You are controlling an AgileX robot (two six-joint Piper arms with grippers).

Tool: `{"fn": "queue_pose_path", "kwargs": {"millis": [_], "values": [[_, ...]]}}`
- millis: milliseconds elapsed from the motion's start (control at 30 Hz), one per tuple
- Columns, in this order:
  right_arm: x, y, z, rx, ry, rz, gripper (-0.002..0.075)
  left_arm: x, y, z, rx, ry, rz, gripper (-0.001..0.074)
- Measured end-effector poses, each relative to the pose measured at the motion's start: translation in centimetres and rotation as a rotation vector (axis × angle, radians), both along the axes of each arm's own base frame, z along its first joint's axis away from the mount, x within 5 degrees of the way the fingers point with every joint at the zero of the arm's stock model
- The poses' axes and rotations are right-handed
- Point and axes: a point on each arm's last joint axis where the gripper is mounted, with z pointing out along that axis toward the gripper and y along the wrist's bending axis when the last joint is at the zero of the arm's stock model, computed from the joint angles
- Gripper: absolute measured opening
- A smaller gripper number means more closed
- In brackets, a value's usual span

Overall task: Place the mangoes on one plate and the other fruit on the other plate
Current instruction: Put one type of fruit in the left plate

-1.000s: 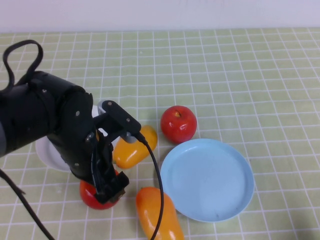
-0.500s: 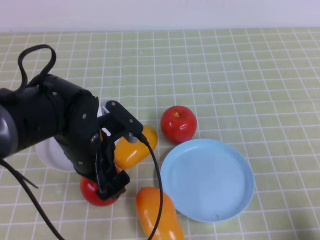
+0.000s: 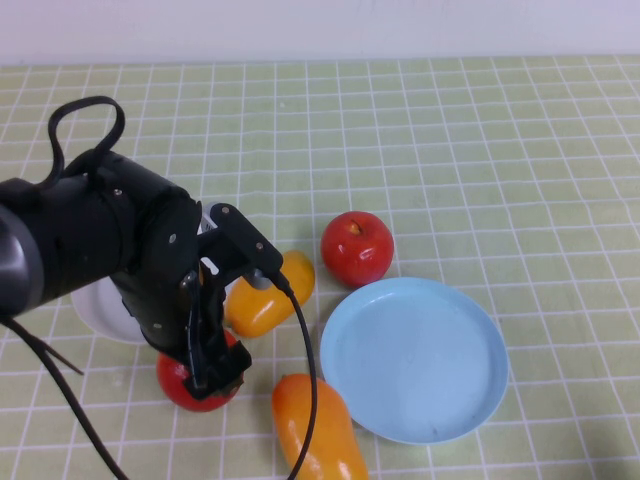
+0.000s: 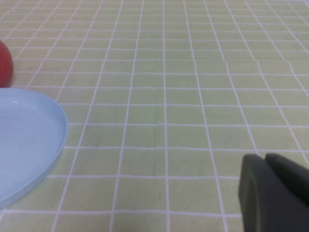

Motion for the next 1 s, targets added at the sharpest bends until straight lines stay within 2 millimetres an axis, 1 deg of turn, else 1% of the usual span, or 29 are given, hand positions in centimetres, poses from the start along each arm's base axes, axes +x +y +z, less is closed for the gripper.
{"fn": "queue_pose_path", "kwargs": {"millis": [267,733,800,900,1000], "values": [[0.00,0.00,0.00,0.000,0.000,0.000,-0.0015,0.08,0.08,0.02,0.010,-0.009,-0.005,0.0666],[0.00,0.00,0.00,0.000,0.000,0.000,-0.0015,0.38,-0.10,-0.62,0.016,-0.005,-0.006,0.0662],[0.00,0.00,0.00,0.000,0.000,0.000,-0.0015,0.40,-0.11,-0.67,0.016,-0.004,-0.006,0.0642],[0.00,0.00,0.00,0.000,0.000,0.000,-0.0016,0.43,-0.13,-0.73,0.015,-0.003,0.000,0.0566],[0.00,0.00,0.00,0.000,0.000,0.000,-0.0015,0.48,-0.16,-0.64,0.013,-0.006,0.003,0.0534]]}}
